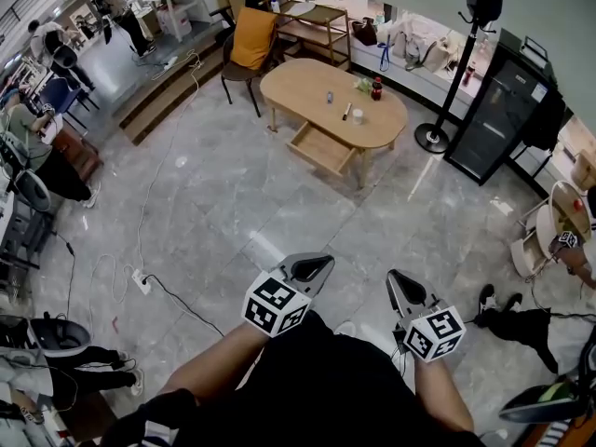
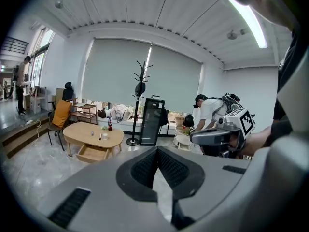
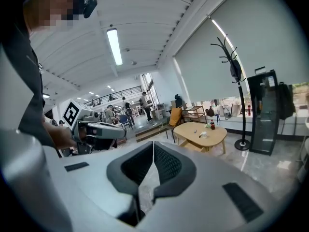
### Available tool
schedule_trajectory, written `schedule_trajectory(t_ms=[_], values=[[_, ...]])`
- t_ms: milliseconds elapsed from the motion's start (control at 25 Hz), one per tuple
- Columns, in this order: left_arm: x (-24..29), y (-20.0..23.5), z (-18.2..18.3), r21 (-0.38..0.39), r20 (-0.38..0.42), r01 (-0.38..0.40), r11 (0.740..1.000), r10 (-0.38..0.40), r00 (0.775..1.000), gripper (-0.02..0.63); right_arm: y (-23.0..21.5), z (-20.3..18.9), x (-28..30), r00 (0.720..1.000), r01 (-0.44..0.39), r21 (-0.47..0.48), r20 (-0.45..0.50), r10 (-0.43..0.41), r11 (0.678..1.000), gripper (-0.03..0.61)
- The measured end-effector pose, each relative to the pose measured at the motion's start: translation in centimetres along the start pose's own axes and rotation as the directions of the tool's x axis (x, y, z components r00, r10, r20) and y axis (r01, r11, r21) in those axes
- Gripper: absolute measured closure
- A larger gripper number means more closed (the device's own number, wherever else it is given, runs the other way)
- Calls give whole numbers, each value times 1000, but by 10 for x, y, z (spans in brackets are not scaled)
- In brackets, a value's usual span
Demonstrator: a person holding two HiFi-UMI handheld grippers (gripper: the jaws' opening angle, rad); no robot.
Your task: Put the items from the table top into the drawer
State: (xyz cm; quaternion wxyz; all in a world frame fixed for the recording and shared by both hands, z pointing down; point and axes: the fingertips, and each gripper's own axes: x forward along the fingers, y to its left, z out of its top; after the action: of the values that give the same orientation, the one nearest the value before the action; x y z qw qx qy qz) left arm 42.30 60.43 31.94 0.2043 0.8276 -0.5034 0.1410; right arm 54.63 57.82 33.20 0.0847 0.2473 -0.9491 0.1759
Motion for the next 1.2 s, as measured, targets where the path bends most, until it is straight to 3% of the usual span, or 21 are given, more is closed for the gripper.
schedule_trajectory(t_ms=[280, 480, 640, 1200], values=[[8, 17, 1, -7, -6, -2, 1000, 2, 1000, 612, -7, -8, 17, 1000, -3, 21, -31, 4, 1000, 575], [18, 53, -6, -39, -12, -5, 999, 5, 1000, 612, -11, -7, 48, 999, 2, 14, -51, -2, 1000, 575], [37, 86, 9, -27, -13, 18, 999, -19, 1000, 612, -27, 2, 81, 997, 29, 21, -72, -27, 999, 575], [94, 268, 90, 8, 33, 74, 997, -74, 997, 612, -68, 73, 244, 988, 114, -13, -102, -115, 993, 575]])
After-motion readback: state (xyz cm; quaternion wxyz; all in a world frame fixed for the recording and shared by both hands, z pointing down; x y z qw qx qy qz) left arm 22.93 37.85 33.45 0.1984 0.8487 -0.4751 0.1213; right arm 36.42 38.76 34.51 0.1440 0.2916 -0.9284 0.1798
